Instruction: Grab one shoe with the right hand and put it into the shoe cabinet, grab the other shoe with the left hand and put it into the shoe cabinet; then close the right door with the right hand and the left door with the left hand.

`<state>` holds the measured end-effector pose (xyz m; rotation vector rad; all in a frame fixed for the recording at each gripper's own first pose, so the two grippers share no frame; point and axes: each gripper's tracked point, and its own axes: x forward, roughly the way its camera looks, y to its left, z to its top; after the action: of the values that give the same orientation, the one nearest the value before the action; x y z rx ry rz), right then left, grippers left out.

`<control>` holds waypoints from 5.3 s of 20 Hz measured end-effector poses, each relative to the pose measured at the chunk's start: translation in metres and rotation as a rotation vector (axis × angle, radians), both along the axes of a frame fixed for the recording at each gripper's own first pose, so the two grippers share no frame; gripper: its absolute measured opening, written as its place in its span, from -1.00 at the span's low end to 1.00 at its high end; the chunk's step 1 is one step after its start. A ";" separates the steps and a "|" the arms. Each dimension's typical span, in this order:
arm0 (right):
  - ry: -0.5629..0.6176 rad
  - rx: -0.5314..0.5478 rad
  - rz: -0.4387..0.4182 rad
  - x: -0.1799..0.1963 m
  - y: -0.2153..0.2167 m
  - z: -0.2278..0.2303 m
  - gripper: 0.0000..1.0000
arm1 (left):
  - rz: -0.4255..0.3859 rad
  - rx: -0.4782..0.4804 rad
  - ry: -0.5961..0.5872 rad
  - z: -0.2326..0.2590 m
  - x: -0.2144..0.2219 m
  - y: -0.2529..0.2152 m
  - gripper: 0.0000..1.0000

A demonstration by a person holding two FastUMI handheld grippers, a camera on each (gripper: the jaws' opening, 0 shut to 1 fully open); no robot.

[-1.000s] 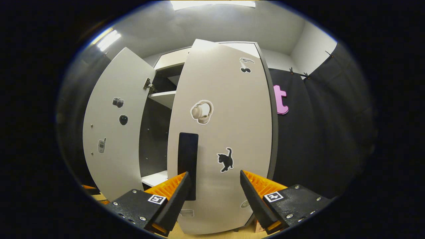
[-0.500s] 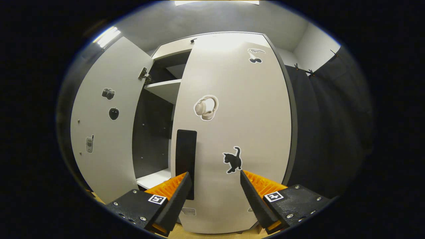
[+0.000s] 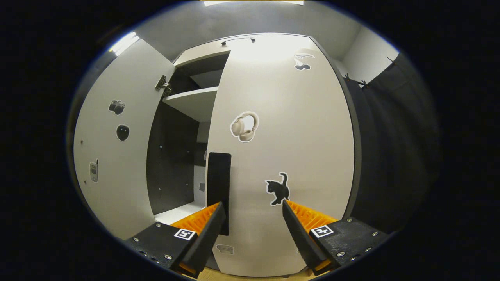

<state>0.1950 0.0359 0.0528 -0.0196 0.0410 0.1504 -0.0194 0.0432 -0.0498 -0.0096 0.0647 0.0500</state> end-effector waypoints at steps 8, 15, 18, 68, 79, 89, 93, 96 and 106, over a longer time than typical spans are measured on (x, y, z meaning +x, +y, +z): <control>-0.012 -0.004 -0.006 -0.029 -0.008 0.002 0.84 | -0.003 -0.010 -0.001 0.004 0.000 0.001 0.95; -0.015 -0.007 0.028 -0.093 -0.016 -0.007 0.84 | -0.025 -0.015 -0.008 0.010 0.000 -0.011 0.99; -0.003 0.008 0.030 -0.123 -0.021 -0.023 0.84 | -0.041 -0.016 -0.012 0.013 0.003 -0.019 0.99; 0.007 0.101 -0.095 -0.203 -0.066 -0.077 0.84 | 0.255 0.094 -0.199 0.155 0.070 0.143 0.80; 0.005 0.091 -0.154 -0.212 -0.087 -0.076 0.84 | 0.036 0.025 -0.185 0.146 0.105 0.048 0.89; 0.002 0.083 -0.220 -0.222 -0.110 -0.075 0.84 | -0.119 -0.013 -0.172 0.136 0.136 -0.024 0.87; 0.001 0.079 -0.244 -0.224 -0.121 -0.073 0.84 | -0.153 -0.005 -0.149 0.127 0.153 -0.043 0.86; -0.003 0.074 -0.265 -0.225 -0.130 -0.071 0.85 | -0.162 0.000 -0.133 0.120 0.164 -0.053 0.92; -0.004 0.068 -0.279 -0.221 -0.140 -0.072 0.84 | -0.143 -0.004 -0.112 0.106 0.212 -0.068 0.92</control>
<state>-0.0256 -0.1039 -0.0196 0.0538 0.0343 -0.1276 0.1928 -0.0245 0.0567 -0.0118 -0.0467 -0.0937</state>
